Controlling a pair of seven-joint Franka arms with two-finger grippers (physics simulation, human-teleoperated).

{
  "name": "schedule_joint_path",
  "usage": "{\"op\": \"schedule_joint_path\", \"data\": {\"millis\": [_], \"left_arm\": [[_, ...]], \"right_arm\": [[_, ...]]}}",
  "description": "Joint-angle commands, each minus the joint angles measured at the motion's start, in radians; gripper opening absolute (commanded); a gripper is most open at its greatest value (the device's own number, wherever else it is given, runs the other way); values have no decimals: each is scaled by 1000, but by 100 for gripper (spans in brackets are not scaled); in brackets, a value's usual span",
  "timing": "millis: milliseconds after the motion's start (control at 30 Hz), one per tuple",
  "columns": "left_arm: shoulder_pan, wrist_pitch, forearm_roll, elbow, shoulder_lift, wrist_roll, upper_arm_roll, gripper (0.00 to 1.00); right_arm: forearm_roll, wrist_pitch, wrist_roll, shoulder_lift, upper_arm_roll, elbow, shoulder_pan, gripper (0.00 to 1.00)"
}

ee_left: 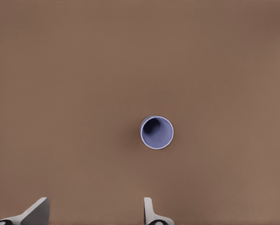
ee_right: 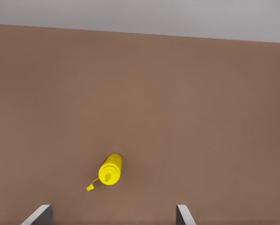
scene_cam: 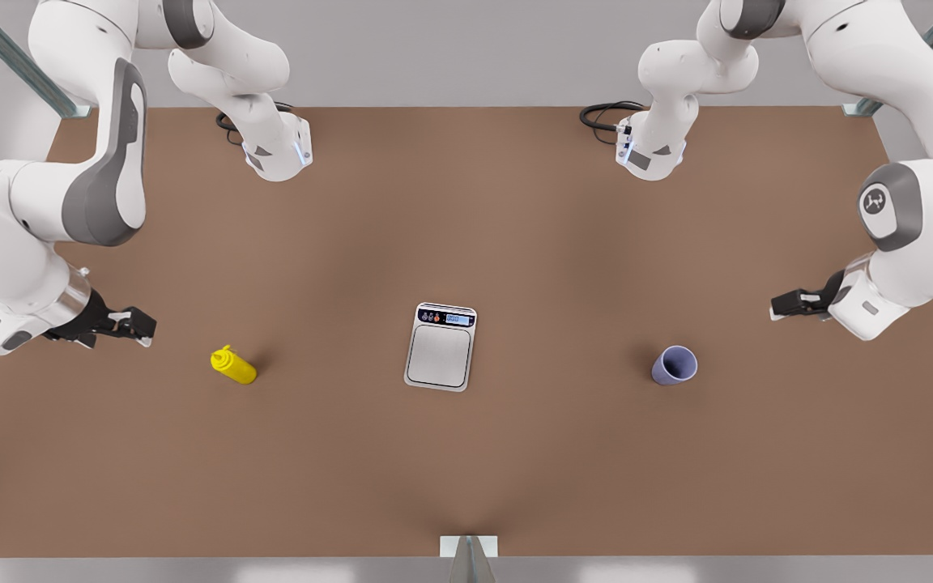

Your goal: Move cup to the weight, pick up sauce bottle, pour sauce

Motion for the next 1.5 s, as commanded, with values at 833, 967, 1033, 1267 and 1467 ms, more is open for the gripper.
{"op": "schedule_joint_path", "data": {"millis": [833, 967, 1033, 1267, 1467], "left_arm": [[-158, 514, -16, -266, 190, -103, 3, 100], [-156, 517, -16, -269, 201, -89, 20, 100], [-150, 538, -16, -289, 204, -70, 35, 100], [-151, 575, -20, -291, 268, -69, 37, 98], [-150, 595, -28, -291, 308, -69, 35, 57]], "right_arm": [[-3, -7, 2, 0, 44, -21, -39, 100], [-3, -11, 2, 0, 44, -21, -39, 100], [-3, -10, 0, 7, 44, -21, -39, 100], [-3, -7, 0, 23, 44, -20, -38, 100], [-3, -14, -3, 23, 44, -20, -38, 100]]}}
